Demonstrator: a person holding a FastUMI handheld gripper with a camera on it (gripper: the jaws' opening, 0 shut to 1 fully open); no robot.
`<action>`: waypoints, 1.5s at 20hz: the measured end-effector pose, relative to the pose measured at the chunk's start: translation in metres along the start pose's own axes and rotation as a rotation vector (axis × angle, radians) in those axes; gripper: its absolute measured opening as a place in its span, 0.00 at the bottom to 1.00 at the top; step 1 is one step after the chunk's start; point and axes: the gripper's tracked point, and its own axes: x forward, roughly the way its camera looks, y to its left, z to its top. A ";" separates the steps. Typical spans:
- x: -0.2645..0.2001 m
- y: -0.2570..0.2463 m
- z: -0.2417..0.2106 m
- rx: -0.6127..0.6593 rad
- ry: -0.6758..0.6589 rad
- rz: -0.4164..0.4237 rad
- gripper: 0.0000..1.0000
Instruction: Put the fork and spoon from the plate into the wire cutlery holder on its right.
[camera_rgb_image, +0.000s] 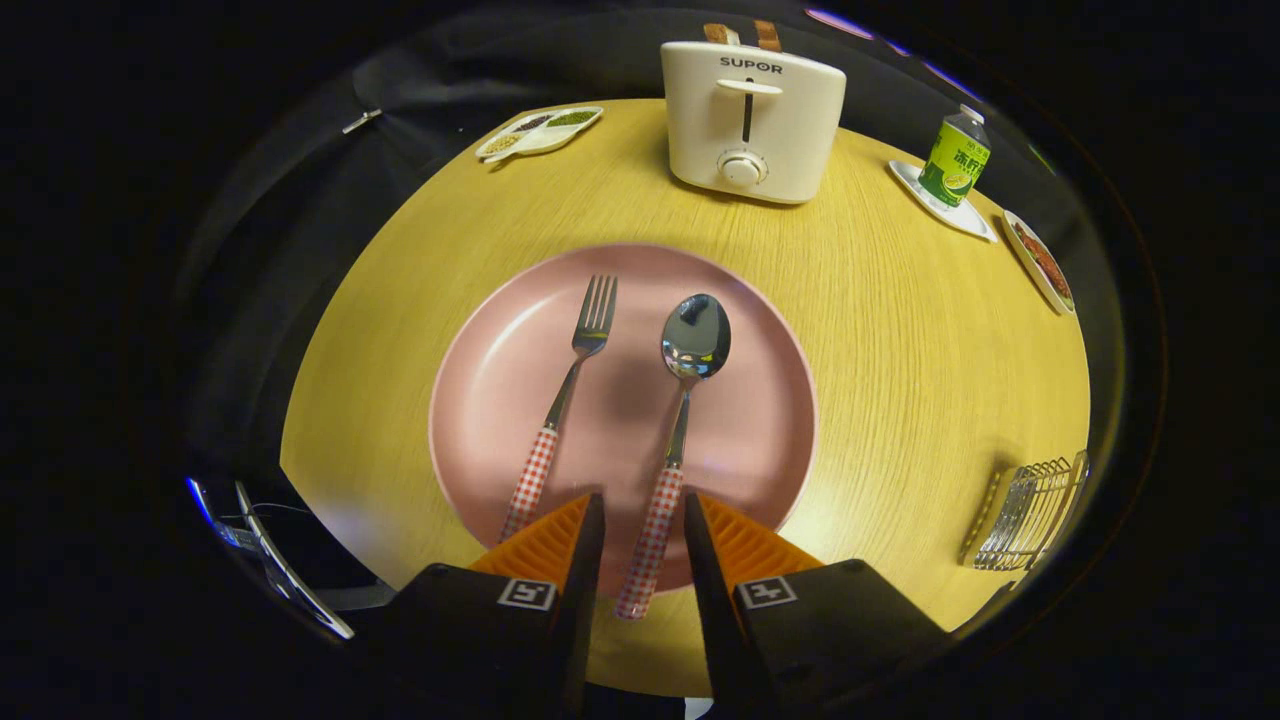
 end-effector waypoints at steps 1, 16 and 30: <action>-0.001 -0.003 -0.001 0.003 0.011 -0.012 0.41; -0.053 -0.016 0.015 0.084 -0.010 0.149 0.11; -0.195 -0.198 -0.066 0.036 0.115 0.098 0.08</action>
